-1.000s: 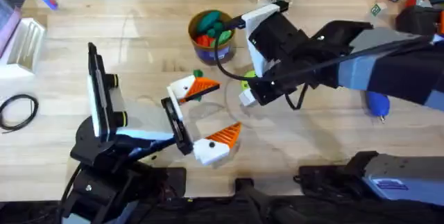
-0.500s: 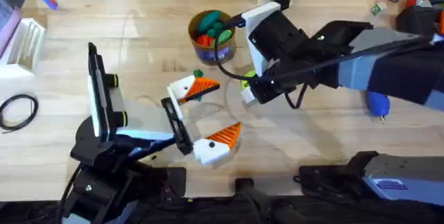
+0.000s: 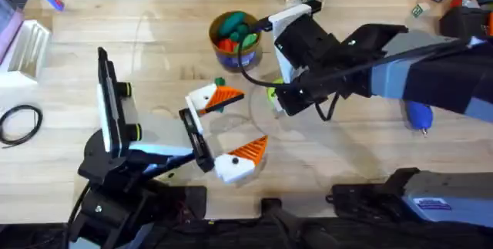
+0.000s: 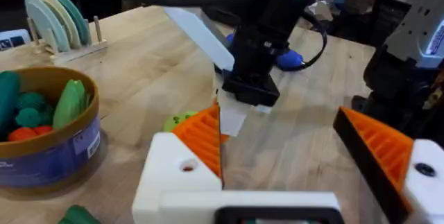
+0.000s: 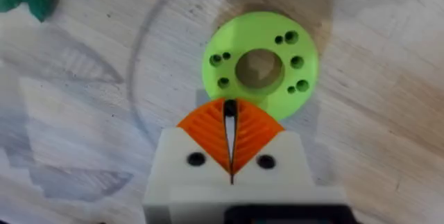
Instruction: Pick up the gripper from the table and insert it into the empty holder that is missing its gripper. Then pick up a screw, insert it into the mounting hole, and use the screwdriver to tighten it. Finally, clean up the table by picking up the vegetable and placing it into the bucket.
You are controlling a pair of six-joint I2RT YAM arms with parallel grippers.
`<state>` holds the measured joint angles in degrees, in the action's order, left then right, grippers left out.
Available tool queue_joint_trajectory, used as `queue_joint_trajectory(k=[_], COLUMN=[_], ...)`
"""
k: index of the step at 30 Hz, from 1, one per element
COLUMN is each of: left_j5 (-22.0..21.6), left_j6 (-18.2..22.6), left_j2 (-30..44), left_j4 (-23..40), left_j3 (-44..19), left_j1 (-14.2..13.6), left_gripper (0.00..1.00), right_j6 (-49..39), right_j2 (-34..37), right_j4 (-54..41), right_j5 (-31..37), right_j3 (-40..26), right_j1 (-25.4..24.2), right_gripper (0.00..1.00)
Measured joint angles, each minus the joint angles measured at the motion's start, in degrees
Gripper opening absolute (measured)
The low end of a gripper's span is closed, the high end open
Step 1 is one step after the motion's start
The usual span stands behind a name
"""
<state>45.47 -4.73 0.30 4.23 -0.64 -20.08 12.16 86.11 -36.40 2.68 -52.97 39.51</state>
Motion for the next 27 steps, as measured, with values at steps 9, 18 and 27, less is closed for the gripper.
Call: queue_joint_trajectory(k=[9, 18, 27], left_j5=[0.0, 0.0, 0.0], left_j6=[0.0, 0.0, 0.0], left_j2=[0.0, 0.0, 0.0], left_j4=[0.0, 0.0, 0.0], left_j3=[0.0, 0.0, 0.0], left_j1=[0.0, 0.0, 0.0], left_gripper=[0.985, 0.985, 0.985], right_j6=[-0.4, -6.9, -8.6], right_j2=[0.0, -1.6, -1.5], right_j4=[-7.2, -18.8, -28.2], right_j5=[3.5, 4.9, -5.1], right_j3=[-3.2, -23.1, -41.0], right_j1=[0.0, 0.0, 0.3], right_gripper=[0.007, 0.006, 0.006])
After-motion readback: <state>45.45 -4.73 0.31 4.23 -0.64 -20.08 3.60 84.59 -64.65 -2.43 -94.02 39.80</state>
